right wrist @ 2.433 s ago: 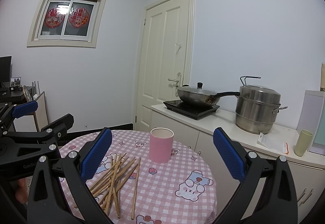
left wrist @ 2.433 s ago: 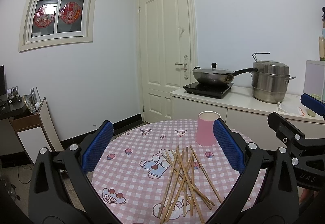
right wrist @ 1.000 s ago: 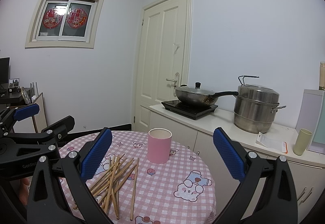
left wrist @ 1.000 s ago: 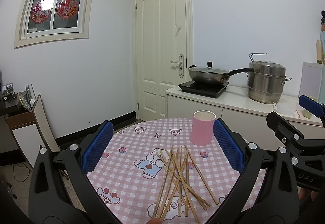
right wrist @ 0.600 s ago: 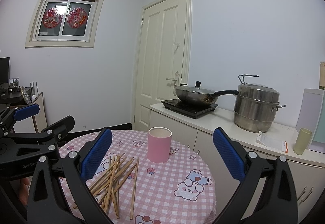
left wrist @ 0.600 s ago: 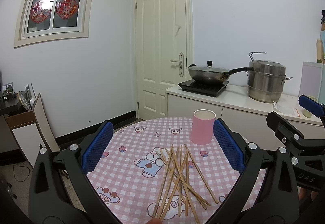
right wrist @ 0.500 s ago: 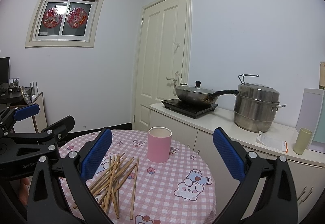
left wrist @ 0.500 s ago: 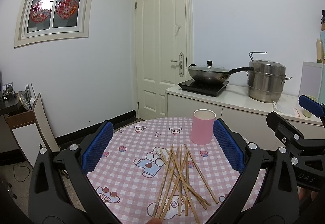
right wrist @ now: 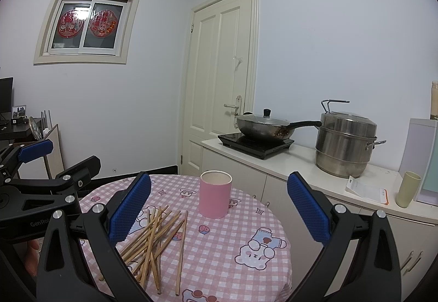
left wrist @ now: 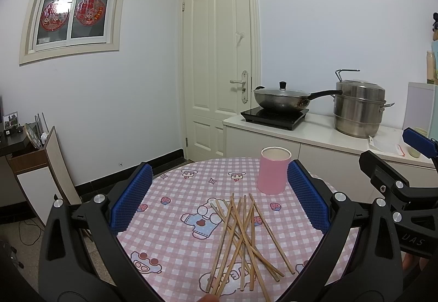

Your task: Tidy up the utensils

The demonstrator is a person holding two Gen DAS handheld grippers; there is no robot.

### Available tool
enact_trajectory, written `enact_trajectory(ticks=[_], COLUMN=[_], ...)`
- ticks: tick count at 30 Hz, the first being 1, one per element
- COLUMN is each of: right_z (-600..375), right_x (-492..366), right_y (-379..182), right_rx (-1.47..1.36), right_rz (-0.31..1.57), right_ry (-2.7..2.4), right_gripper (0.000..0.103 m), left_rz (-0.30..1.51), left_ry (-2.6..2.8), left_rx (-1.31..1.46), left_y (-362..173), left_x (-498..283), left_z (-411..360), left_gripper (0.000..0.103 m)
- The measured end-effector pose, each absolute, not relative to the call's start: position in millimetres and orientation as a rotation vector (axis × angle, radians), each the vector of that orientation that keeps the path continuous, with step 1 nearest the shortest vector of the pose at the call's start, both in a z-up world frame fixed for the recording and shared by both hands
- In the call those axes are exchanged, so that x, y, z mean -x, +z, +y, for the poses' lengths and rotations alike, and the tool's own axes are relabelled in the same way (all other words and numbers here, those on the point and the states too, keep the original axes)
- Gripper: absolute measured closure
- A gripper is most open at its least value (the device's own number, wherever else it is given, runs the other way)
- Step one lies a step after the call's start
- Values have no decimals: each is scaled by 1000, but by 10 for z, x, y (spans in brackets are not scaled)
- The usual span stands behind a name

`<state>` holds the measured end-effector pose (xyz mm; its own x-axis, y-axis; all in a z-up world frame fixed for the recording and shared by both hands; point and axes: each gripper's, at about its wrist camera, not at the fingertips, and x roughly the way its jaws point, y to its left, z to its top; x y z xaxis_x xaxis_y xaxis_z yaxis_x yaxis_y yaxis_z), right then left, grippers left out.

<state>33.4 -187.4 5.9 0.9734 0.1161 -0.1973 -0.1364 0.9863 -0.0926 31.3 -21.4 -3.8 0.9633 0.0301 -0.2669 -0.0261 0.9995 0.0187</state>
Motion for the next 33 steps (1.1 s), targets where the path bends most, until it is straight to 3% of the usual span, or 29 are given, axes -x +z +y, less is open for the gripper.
enact_trajectory(ticks=[33], right_z=[-1837], right_x=[-322], right_y=[22], right_rx=[110], right_rz=[197], right_ry=[133], right_gripper=[7], left_rz=[236], left_ry=[67], left_rx=[-41], left_y=[-24], left_x=[-264], left_z=[-250], left_gripper=[6])
